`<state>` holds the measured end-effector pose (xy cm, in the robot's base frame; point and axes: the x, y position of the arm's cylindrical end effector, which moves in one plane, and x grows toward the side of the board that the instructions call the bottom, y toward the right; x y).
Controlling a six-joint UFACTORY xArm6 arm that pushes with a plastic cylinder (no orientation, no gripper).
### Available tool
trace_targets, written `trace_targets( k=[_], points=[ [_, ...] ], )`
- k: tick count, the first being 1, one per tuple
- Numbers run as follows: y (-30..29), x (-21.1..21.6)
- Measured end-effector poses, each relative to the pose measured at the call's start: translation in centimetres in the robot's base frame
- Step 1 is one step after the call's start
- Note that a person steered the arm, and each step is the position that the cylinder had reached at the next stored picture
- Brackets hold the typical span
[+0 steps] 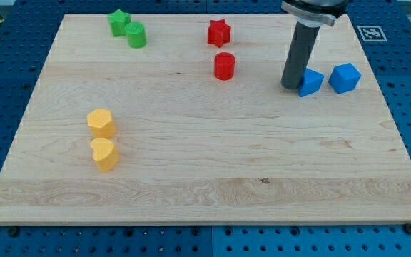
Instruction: Move the blue triangle into the cube
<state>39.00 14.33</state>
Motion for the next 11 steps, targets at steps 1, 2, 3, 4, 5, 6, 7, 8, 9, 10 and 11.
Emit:
trace_targets(
  k=[1,2,3,4,5,6,7,8,9,10,11],
  points=[
    [-0.2,-0.9],
    [-0.2,-2.2],
    [0.4,-2.2],
    [1.1,-2.1],
    [1.5,-1.2],
    [1.5,0.8],
    [1.6,2.0],
    [2.3,2.2],
    [3.4,2.2],
    [4.3,2.2],
    [5.2,2.3]
  ],
)
